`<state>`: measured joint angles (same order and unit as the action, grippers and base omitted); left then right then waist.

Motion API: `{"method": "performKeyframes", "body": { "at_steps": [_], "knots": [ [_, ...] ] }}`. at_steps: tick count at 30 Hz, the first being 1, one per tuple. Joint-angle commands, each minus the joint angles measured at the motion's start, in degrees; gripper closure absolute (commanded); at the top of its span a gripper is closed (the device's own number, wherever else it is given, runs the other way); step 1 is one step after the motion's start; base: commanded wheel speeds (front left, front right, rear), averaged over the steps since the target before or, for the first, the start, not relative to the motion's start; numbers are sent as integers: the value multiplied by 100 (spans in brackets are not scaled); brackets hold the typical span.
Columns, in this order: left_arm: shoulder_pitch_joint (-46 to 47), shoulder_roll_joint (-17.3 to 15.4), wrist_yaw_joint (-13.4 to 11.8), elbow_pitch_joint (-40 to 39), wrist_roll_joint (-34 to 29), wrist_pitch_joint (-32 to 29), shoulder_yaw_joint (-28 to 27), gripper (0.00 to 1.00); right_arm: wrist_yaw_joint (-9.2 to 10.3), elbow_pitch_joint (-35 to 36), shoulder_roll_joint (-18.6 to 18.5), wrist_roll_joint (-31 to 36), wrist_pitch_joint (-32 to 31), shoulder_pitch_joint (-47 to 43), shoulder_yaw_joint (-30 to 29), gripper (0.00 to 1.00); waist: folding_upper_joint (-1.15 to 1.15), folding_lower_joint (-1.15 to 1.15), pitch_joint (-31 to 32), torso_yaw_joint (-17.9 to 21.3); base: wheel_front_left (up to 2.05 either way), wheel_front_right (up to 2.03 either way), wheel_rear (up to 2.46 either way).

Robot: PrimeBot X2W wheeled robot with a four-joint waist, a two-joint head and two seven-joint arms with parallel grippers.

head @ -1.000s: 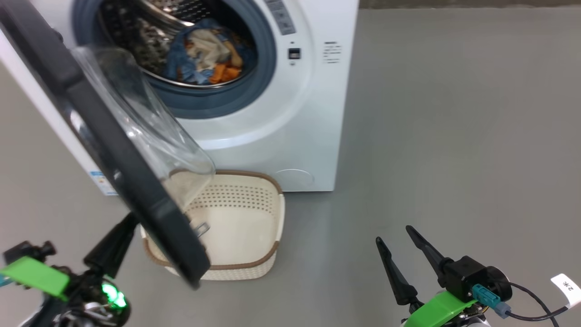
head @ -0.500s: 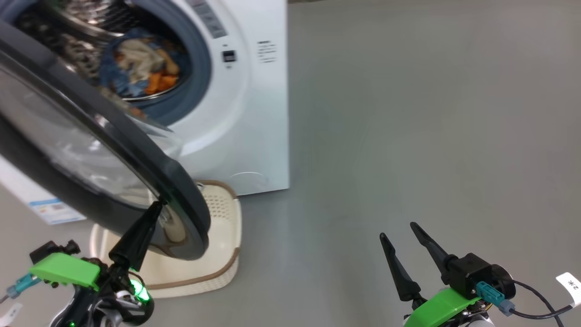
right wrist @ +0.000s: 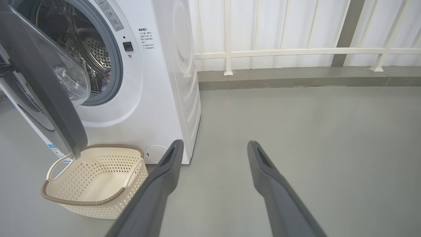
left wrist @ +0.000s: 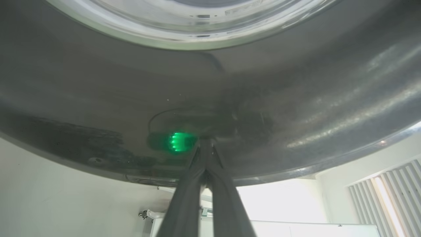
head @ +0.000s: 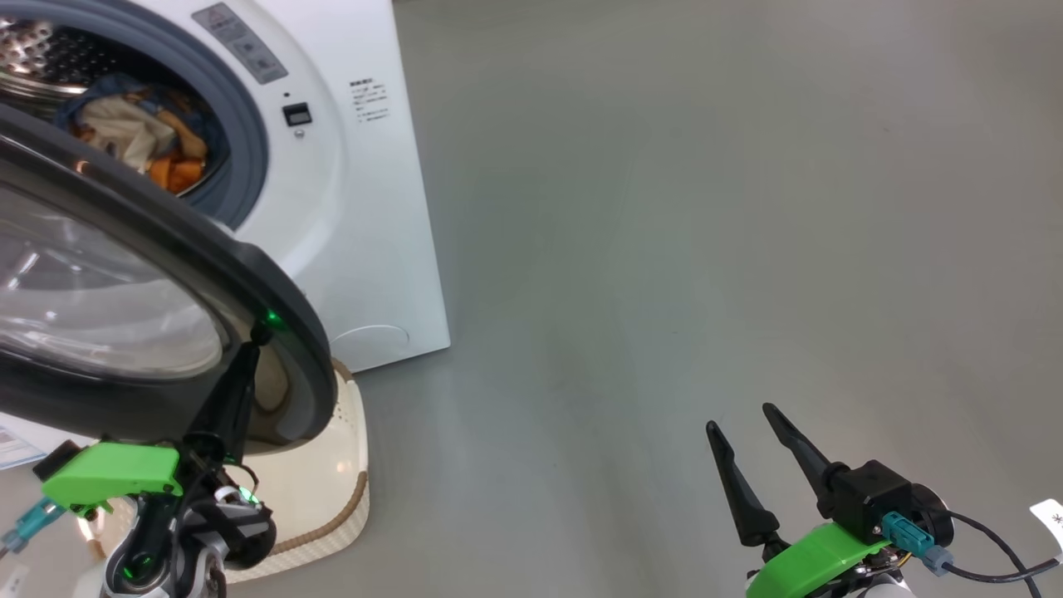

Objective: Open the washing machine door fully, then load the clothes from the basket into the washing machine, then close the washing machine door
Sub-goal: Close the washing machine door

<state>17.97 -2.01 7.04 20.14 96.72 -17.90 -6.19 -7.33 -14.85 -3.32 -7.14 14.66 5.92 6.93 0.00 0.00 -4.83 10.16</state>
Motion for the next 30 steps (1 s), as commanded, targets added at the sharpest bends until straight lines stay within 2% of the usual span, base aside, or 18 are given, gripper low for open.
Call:
{"method": "performKeyframes", "body": {
  "at_steps": [1, 8, 17, 25, 30],
  "knots": [
    [244, -88, 45, -35, 43, 130, -138, 100, -16, 141, 32, 19, 34, 148, 116, 0, 0, 0, -9, 69, 0, 0, 0],
    [320, -88, 45, 127, 222, 293, -90, 100, -16, 148, 36, 24, 34, 137, 104, 0, 0, 0, 14, 88, 0, 0, 0],
    [32, -87, 45, -99, 180, 130, -6, 100, -16, 316, 39, 20, 34, 41, -24, 0, 0, 0, 163, 17, 0, 0, 0],
    [-638, -87, 45, -699, -139, 97, -91, 100, -16, 511, 42, 44, 34, -188, -70, 0, 0, 0, 432, -172, 0, 0, 0],
    [-1097, -92, 45, -1358, -652, 334, -56, 100, -16, 657, 43, 63, 34, -248, -67, 0, 0, 0, 581, -350, 0, 0, 0]
  ]
}}
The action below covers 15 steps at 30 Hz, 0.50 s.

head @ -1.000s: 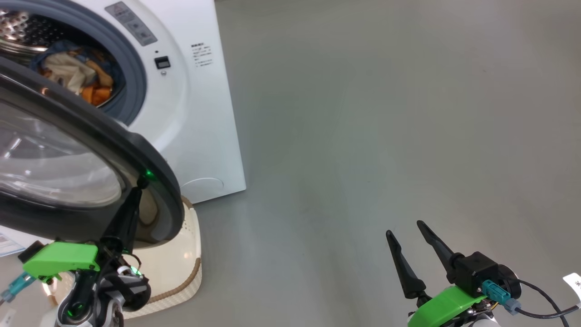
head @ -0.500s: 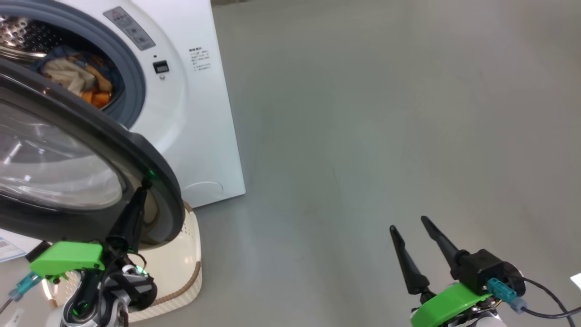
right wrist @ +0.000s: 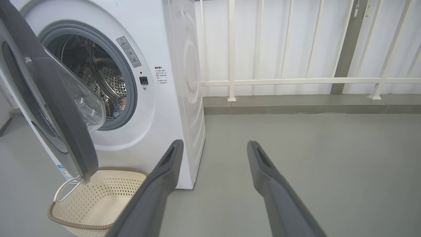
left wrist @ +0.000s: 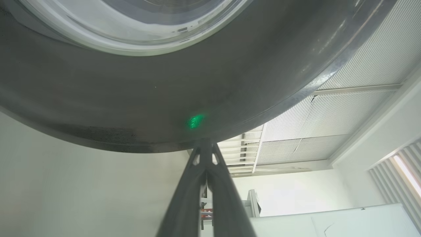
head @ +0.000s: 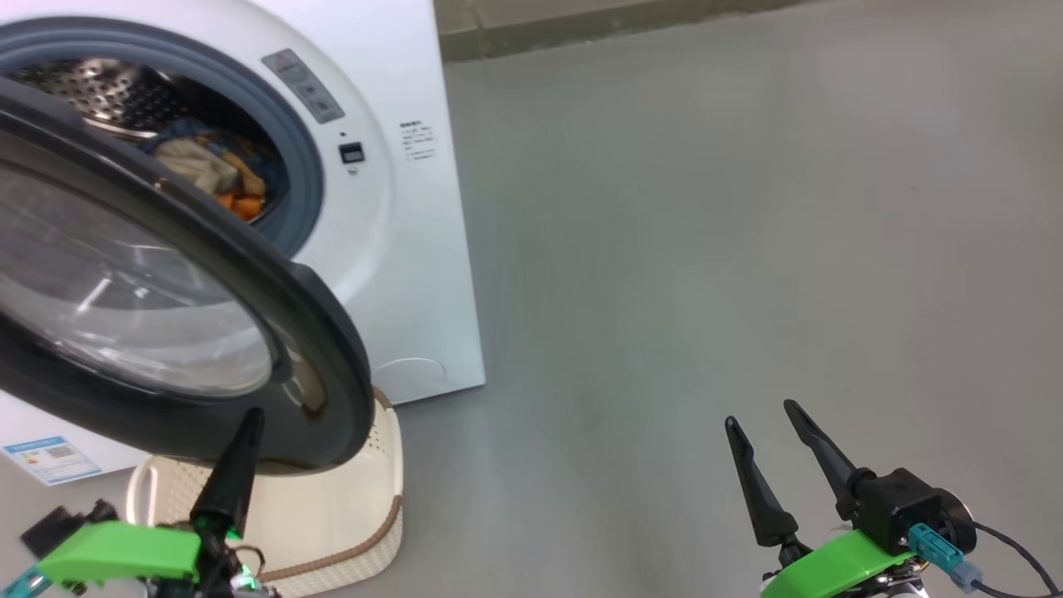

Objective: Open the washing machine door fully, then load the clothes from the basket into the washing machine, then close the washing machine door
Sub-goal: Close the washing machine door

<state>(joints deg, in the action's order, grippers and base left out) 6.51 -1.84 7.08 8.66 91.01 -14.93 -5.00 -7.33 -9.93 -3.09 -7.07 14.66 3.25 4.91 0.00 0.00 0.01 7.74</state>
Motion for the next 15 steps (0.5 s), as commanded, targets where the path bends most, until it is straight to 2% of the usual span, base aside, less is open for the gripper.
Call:
{"method": "performKeyframes", "body": {
  "at_steps": [1, 5, 9, 12, 15],
  "knots": [
    [-38, -126, 40, -349, -235, 130, -148, 100, -16, 182, 20, 61, 34, 11, 139, 0, 0, 0, 124, -147, 0, 0, 0],
    [-376, -332, 40, -801, -1057, 753, 148, 100, -16, 215, 20, 67, 34, -23, 165, 0, 0, 0, 240, -310, 0, 0, 0],
    [-657, -600, 40, -1002, -1750, 1755, 566, 100, -16, 220, 20, 45, 34, -47, 231, 0, 0, 0, 344, -459, 0, 0, 0],
    [-826, -929, 41, -853, -2464, 2683, 913, 100, -16, 204, 20, -1, 34, -64, 336, 0, 0, 0, 410, -559, 0, 0, 0],
    [-881, -1107, 41, -616, -3125, 2968, 1058, 100, -16, 175, 20, -26, 34, -89, 411, 0, 0, 0, 467, -655, 0, 0, 0]
  ]
}}
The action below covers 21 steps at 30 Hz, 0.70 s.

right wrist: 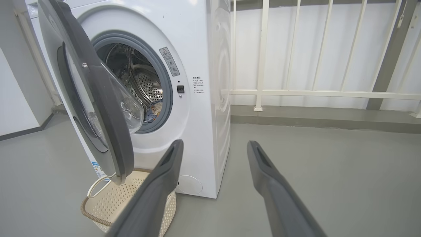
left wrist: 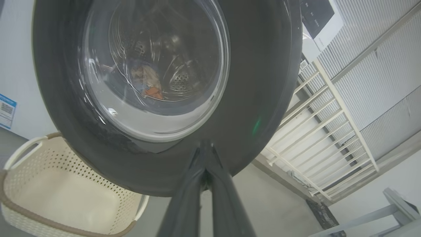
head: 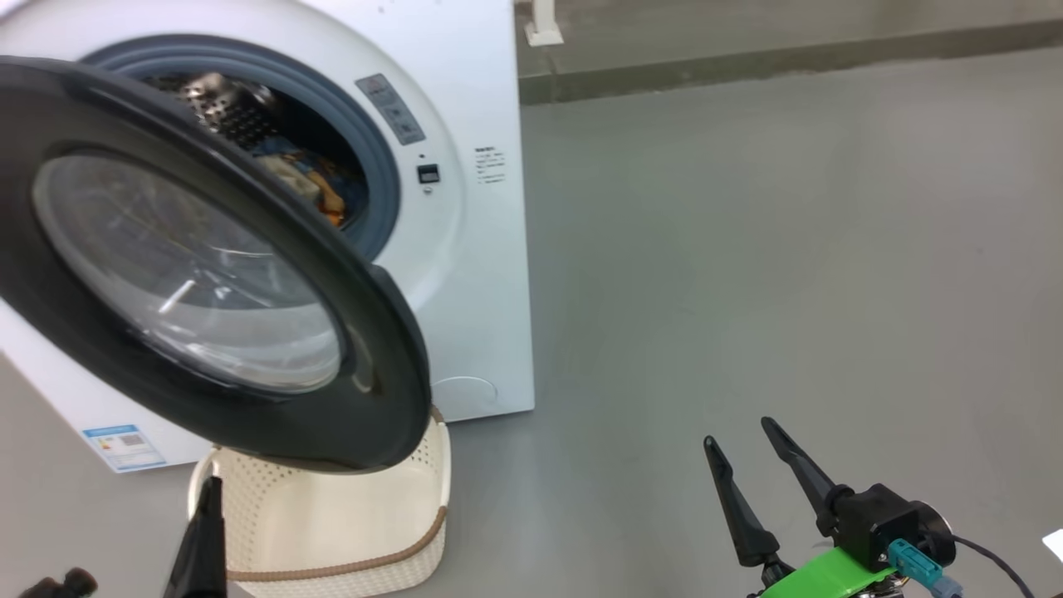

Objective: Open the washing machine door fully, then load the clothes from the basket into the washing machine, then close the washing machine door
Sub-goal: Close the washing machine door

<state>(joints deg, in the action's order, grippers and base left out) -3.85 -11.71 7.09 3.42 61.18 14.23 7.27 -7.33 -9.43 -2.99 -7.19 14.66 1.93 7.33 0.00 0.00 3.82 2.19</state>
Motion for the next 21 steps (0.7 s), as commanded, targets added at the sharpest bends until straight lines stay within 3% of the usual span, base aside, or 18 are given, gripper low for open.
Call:
{"method": "performKeyframes", "body": {
  "at_steps": [1, 9, 16, 17, 18, 19, 20, 21],
  "knots": [
    [159, -128, 39, -60, -417, 66, -230, 100, -16, 122, 11, -23, 34, 35, 186, 0, 0, 0, 98, -131, 0, 0, 0],
    [-85, 419, 39, -326, -3205, 75, -1039, 100, -16, 125, 11, -38, 34, 27, 180, 0, 0, 0, 113, -274, 0, 0, 0],
    [-159, 619, 39, -213, -3960, 76, -1105, 100, -16, 100, 11, -46, 34, 23, 168, 0, 0, 0, 114, -324, 0, 0, 0],
    [-173, 636, 39, -171, -4003, 76, -1104, 87, -16, 97, 11, -48, 34, 22, 164, 0, 0, 0, 116, -329, 0, 0, 0],
    [-191, 642, 39, -113, -4052, 76, -1087, 59, -16, 94, 11, -50, 34, 20, 163, 0, 0, 0, 118, -333, 0, 0, 0],
    [-207, 629, 39, -47, -4124, 76, -1062, 9, -16, 90, 11, -54, 34, 19, 163, 0, 0, 0, 121, -335, 0, 0, 0],
    [-213, 609, 39, 9, -4199, 76, -1032, 0, -16, 87, 11, -57, 34, 19, 165, 0, 0, 0, 125, -336, 0, 0, 0],
    [-216, 608, 39, 77, -4226, 76, -995, 0, -16, 83, 11, -60, 34, 18, 168, 0, 0, 0, 130, -335, 0, 0, 0]
  ]
}}
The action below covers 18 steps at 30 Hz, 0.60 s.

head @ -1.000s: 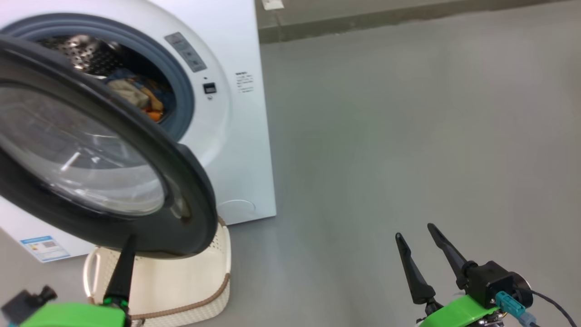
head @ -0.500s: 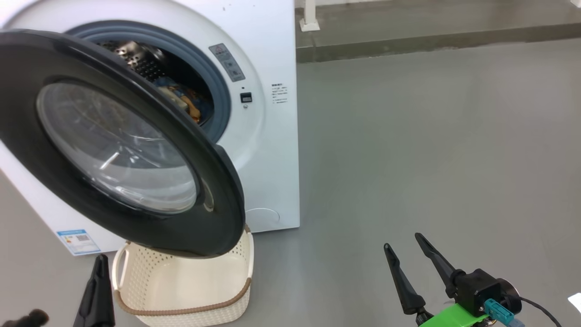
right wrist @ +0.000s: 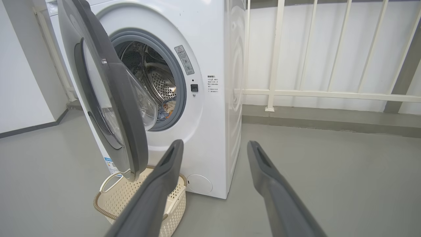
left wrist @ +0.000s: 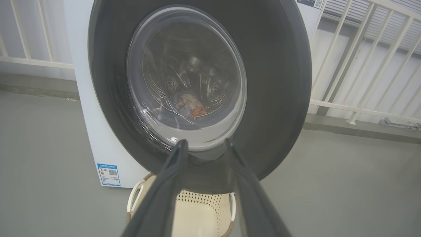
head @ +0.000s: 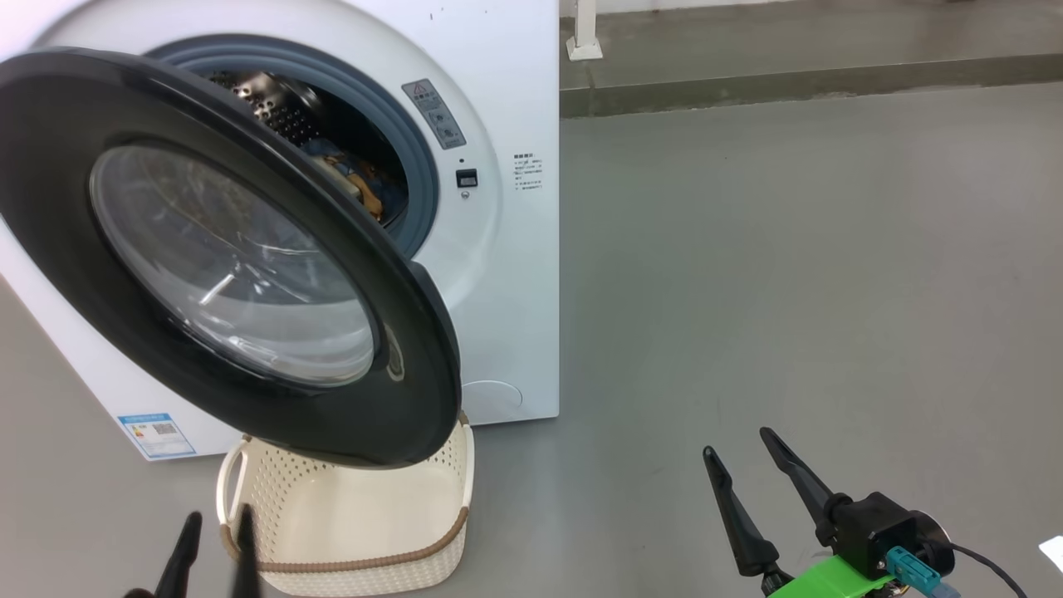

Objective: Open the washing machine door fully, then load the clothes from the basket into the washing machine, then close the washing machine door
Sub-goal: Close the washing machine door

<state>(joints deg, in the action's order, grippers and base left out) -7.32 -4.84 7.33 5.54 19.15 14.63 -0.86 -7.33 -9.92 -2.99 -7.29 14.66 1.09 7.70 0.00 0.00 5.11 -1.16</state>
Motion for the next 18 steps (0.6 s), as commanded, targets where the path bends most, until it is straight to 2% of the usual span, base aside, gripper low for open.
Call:
{"method": "performKeyframes", "body": {
  "at_steps": [1, 13, 18],
  "knots": [
    [135, -73, 15, -80, -15, 36, -160, 0, -16, 129, 11, -53, 34, 103, 134, 0, 0, 0, 3, 3, 0, 0, 0],
    [183, -102, 15, 234, 188, 37, 18, 0, -16, 133, 11, -46, 34, 104, 72, 0, 0, 0, -7, 22, 0, 0, 0],
    [196, -115, 15, 273, 187, 37, 65, 0, -16, 189, 11, -23, 34, 91, -168, 0, 0, 0, -21, 9, 0, 0, 0]
  ]
}}
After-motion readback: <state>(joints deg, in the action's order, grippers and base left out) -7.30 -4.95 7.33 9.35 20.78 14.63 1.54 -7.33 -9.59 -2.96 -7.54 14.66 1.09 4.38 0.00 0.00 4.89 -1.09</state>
